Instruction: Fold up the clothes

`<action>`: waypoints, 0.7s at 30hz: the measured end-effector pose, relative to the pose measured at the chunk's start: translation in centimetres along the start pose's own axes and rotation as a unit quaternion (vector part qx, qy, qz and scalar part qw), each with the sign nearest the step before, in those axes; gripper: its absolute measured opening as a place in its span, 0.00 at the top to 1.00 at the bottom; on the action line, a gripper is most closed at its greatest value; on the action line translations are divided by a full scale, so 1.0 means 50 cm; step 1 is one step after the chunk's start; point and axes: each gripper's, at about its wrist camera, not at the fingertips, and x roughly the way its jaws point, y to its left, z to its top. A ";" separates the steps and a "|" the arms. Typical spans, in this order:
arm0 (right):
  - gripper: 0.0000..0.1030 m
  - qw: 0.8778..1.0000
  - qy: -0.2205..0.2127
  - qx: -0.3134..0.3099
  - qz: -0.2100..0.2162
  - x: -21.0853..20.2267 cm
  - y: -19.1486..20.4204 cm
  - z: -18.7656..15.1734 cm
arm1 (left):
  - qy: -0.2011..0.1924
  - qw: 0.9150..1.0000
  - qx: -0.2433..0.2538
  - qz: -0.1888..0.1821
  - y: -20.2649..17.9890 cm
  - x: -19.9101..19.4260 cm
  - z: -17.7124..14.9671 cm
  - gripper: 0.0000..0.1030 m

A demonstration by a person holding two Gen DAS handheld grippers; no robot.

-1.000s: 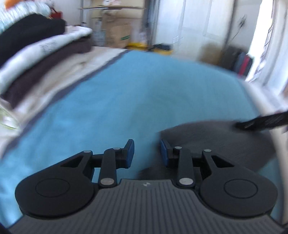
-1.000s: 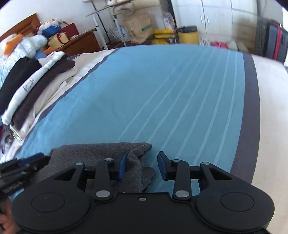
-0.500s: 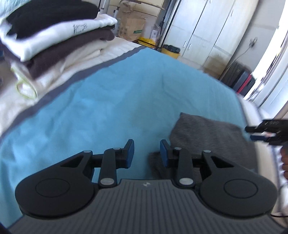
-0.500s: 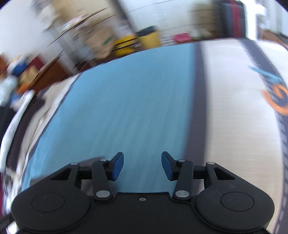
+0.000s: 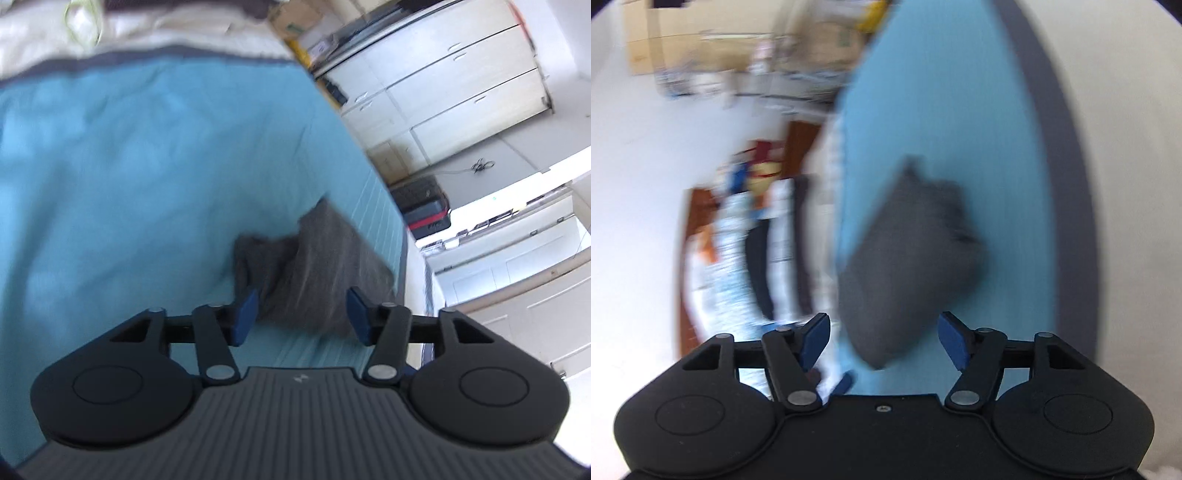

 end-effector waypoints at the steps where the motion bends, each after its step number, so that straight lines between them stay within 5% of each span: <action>1: 0.32 1.000 0.000 0.006 -0.020 0.010 -0.006 -0.002 | 0.011 1.000 -0.009 -0.001 0.006 0.008 -0.006 0.48; 5: 0.32 1.000 0.014 0.011 -0.025 0.062 -0.013 -0.003 | 0.041 0.999 -0.016 -0.014 -0.010 0.053 -0.032 0.48; 12: 0.32 0.995 -0.095 0.020 -0.021 0.093 -0.030 0.014 | 0.007 0.999 -0.038 0.018 -0.016 0.079 -0.037 0.35; 16: 0.32 0.991 -0.123 -0.034 -0.030 0.114 -0.006 0.024 | -0.008 0.998 -0.057 0.036 -0.014 0.093 -0.037 0.35; 18: 0.53 0.990 -0.124 -0.056 -0.034 0.110 -0.003 0.029 | -0.015 0.997 -0.067 0.045 -0.013 0.101 -0.037 0.35; 21: 0.61 0.989 -0.124 -0.069 -0.035 0.100 -0.005 0.037 | -0.026 0.995 -0.081 0.058 -0.011 0.111 -0.037 0.35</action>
